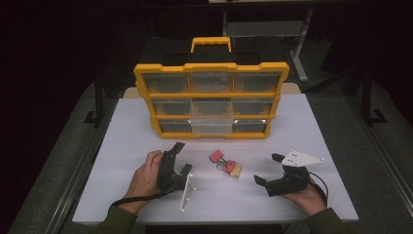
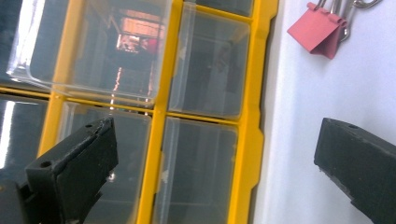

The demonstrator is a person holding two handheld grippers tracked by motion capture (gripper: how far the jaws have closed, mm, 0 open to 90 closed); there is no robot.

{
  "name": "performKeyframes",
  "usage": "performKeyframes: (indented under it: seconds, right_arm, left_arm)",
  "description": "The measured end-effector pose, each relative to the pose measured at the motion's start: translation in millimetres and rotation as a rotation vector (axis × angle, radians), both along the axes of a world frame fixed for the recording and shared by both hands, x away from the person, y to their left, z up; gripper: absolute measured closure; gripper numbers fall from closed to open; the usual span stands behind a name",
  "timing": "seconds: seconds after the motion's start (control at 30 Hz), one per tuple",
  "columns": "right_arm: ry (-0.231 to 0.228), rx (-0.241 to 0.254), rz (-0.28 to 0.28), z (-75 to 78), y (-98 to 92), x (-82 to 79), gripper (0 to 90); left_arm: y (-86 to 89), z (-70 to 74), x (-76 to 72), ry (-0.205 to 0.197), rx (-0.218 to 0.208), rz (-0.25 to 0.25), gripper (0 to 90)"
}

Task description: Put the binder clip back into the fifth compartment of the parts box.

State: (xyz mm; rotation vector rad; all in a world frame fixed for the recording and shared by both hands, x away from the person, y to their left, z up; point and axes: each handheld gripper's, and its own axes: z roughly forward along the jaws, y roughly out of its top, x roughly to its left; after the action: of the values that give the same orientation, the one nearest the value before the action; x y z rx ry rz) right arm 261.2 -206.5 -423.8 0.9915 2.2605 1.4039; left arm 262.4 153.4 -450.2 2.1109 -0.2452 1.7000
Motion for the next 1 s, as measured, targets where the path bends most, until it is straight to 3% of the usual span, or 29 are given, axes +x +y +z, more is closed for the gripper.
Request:
performKeyframes:
  seconds: [0.13,0.53,1.0]
  right_arm:
    - [-0.001,-0.002,0.000,-0.4,-0.2,0.1,0.0]
    - [-0.002,-0.003,0.001,-0.9,-0.1,0.2,0.0]
    - [-0.004,-0.005,0.005,-0.9,-0.2,0.2,0.0]
  left_arm:
    - [1.1,-1.9,0.9,0.021,-0.007,-0.001,0.0]
    - [4.4,-3.1,6.1,0.128,-0.117,0.013,0.0]
    - [8.4,2.6,11.5,0.266,-0.234,0.065,0.0]
